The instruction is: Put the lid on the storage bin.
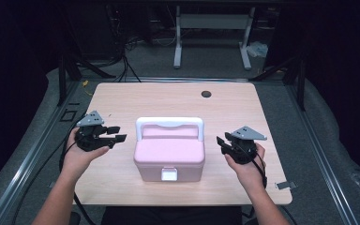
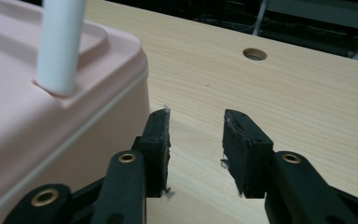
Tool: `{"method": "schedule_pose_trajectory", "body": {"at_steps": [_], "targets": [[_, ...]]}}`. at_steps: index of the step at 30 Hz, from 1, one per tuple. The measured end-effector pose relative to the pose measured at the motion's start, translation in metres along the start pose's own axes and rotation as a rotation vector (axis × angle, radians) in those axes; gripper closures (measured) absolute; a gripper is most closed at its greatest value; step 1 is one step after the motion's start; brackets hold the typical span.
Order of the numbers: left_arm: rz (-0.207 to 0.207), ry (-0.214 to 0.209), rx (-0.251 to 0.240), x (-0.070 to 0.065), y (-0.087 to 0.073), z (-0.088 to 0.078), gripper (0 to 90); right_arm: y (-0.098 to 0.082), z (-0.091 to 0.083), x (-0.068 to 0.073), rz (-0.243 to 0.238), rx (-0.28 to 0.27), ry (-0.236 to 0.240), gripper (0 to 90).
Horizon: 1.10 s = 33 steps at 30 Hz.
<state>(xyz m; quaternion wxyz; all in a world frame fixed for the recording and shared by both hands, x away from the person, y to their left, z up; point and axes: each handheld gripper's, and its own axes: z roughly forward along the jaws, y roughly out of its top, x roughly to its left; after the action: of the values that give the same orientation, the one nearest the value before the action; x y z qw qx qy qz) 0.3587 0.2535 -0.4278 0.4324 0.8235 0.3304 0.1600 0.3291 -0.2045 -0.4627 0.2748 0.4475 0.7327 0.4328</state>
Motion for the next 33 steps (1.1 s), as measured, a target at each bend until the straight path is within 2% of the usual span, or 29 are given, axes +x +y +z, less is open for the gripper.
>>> {"method": "schedule_pose_trajectory", "body": {"at_steps": [3, 6, 12, 16, 19, 21, 23, 24, 27, 33], "targets": [[-0.021, 0.021, -0.03, 0.0, -0.014, 0.001, 53.2, -0.01, 0.005, 0.001, -0.006, 0.005, -0.016, 57.1], [-0.025, 0.029, -0.028, -0.002, -0.028, 0.004, 53.2, -0.02, 0.007, 0.002, -0.021, 0.006, -0.012, 54.6], [-0.08, 0.022, 0.0, 0.003, -0.055, 0.013, 51.5, -0.036, 0.015, 0.001, -0.069, 0.025, -0.029, 51.5], [-0.108, 0.025, 0.016, 0.009, -0.069, 0.02, 51.5, -0.046, 0.02, -0.003, -0.07, 0.047, -0.031, 50.7], [-0.112, 0.031, 0.033, 0.012, -0.077, 0.026, 51.6, -0.051, 0.025, -0.007, -0.07, 0.062, -0.03, 50.2], [-0.092, 0.032, 0.044, 0.012, -0.082, 0.031, 51.6, -0.054, 0.029, -0.009, -0.06, 0.083, -0.032, 50.1], [-0.056, 0.058, 0.096, 0.01, -0.084, 0.036, 51.4, -0.057, 0.032, -0.011, -0.047, 0.101, -0.026, 50.1], [-0.04, 0.065, 0.105, 0.009, -0.084, 0.038, 51.4, -0.059, 0.034, -0.012, -0.041, 0.108, -0.021, 50.1], [-0.01, 0.061, 0.131, 0.004, -0.084, 0.043, 51.5, -0.061, 0.037, -0.012, -0.065, 0.13, -0.023, 49.7], [0.01, 0.041, 0.173, -0.001, -0.084, 0.053, 51.4, -0.064, 0.04, -0.01, -0.078, 0.155, -0.012, 48.6]]}}
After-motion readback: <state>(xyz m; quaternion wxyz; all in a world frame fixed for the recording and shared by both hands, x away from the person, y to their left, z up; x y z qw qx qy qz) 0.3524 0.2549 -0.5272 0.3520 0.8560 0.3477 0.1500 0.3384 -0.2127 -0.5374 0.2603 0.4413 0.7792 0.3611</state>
